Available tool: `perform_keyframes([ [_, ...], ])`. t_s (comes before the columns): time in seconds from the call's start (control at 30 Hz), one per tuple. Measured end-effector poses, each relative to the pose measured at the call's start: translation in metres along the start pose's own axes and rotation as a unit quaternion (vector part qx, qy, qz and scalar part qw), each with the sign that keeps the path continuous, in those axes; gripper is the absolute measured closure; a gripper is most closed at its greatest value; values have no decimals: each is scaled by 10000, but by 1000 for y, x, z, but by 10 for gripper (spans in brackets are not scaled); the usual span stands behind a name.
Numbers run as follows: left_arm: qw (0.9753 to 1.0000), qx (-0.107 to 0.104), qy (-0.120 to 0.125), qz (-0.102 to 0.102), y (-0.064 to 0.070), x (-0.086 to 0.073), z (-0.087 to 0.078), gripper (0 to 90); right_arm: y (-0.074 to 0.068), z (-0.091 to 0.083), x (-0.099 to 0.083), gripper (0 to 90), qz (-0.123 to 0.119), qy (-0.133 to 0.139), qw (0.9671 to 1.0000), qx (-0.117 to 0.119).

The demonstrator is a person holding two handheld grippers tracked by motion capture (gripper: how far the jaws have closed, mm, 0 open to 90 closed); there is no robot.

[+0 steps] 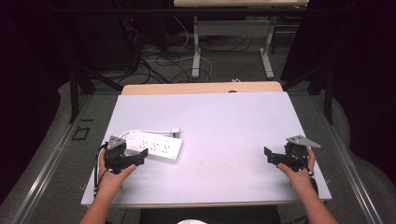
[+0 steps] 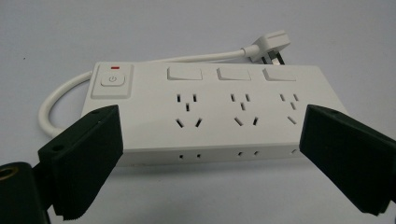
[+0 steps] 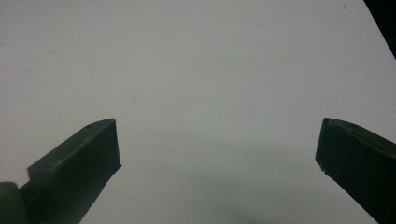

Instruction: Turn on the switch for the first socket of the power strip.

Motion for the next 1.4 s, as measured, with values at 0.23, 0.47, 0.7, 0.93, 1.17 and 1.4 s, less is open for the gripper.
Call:
perform_keyframes([
  [0.23, 9998, 111, 39, -174, -4, 12, 3, 149, -3, 0, -1, 0, -44, -46, 10000, 53],
  [0.47, 9999, 141, 63, -38, -2, 26, 6, 164, -1, 3, -4, 0, -27, -66, 10000, 48],
  [0.7, 9998, 135, 161, 36, 0, 41, 5, 166, -5, 7, -9, 0, -37, -234, 9993, 281],
  [0.93, 9997, 115, 186, -62, -2, 43, 7, 166, -16, 18, -22, 0, -344, -559, 9960, 600],
  [1.17, 9992, 158, 23, -364, -9, 26, 17, 167, -28, 27, -35, 17, -718, -938, 9901, 754],
  [1.4, 9964, 163, 84, -831, -26, 33, 17, 195, -34, 19, -25, 15, -875, -631, 9914, 739],
])
Point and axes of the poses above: each handheld gripper's, and its own axes: z roughly forward along the jaws, x roughly out of its top, y roughly to its right, the point moved 10 cm from there along z, roughly forward along the jaws, and after that the axes turned 5 degrees about -y, right-handed, at the moved point
